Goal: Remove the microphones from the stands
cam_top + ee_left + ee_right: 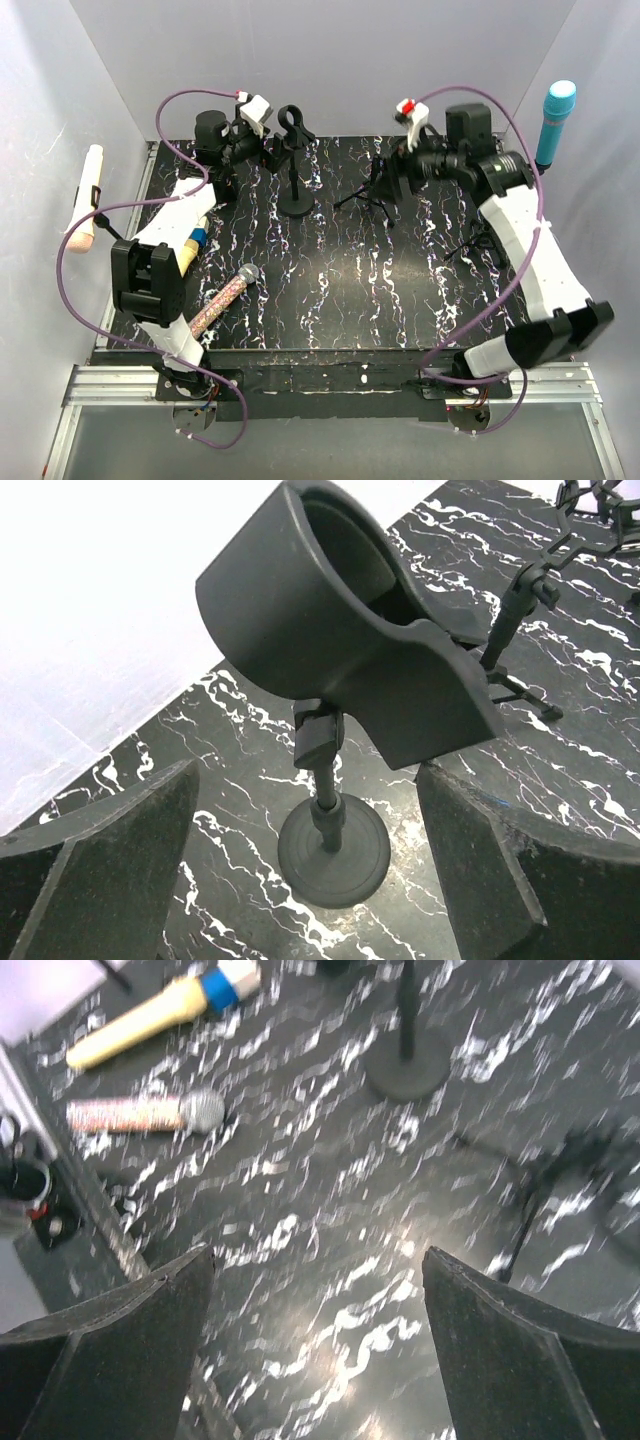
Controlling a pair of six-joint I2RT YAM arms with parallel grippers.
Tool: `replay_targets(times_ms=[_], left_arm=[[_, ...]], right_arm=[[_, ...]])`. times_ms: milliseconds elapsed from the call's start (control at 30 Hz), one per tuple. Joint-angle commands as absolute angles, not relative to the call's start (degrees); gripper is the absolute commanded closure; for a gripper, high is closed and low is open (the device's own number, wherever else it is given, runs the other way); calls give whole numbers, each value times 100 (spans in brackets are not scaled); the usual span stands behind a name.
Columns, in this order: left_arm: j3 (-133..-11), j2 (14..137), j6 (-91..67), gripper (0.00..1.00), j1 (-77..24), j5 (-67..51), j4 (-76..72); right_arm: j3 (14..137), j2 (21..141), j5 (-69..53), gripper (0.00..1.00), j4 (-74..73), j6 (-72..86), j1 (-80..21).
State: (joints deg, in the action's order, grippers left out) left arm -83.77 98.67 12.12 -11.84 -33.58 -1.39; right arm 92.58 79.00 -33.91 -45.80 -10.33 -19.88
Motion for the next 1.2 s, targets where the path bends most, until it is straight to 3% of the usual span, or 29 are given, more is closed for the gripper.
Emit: replay_targets(times_ms=[0,133,367,467,800,933,1000,1100,1133,1167], left_arm=[[-8507,9783,1011,11,-1169,-3148,-230],[-8613,9370,634,10,-1178,-2489,1051],[-7946,7991,1019,9,-1186,-3128,2784],[-7840,7612,976,9,-1370,-2823,3294],[-7374,6917,176,10,-1652,-2857,3603],[-7304,6943,290,11,-1652,-2567,3560],[-7234,6952,316,12,-1652,-2522,3472],[-7006,6943,422,14,-1661,-2505,3166],[-6840,6917,448,16,-1661,-2427,2964],[-6646,6865,448,16,-1679,-2347,2588]], right_arm=[[10676,8892,-3131,9,-3746,-353,-2302],[11608,9780,-2629,9,-3060,-79,-2723],[12707,10967,-1515,7,-1978,-44,-3427],[13235,11512,-933,6,-1907,-105,-3542],[13096,12111,-1072,13,-1398,-114,-3595],[12946,12103,-1055,28,-1239,-193,-3612],[12946,12085,-1072,42,-1274,-228,-3621],[12903,11945,-1108,79,-1493,-281,-3630],[12824,11857,-1081,87,-1546,-290,-3621],[12684,11717,-1011,89,-1599,-299,-3621]])
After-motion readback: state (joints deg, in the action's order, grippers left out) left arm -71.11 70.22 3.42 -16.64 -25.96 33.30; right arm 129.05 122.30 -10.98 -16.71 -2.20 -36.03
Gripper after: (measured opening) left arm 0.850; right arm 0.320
